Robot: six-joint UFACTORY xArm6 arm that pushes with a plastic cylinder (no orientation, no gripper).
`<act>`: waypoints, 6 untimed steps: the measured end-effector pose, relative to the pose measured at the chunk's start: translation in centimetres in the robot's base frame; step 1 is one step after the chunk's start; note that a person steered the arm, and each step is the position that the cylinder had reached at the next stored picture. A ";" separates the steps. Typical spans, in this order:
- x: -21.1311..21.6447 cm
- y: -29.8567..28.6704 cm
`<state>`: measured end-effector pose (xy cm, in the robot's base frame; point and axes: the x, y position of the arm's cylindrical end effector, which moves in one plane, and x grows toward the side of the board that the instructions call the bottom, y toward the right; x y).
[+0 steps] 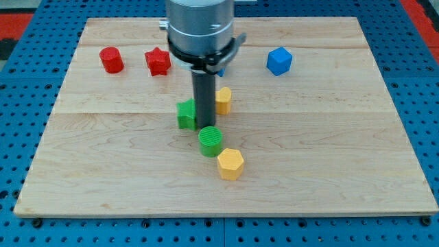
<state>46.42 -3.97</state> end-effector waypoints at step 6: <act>-8.8 8.2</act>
<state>37.58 4.22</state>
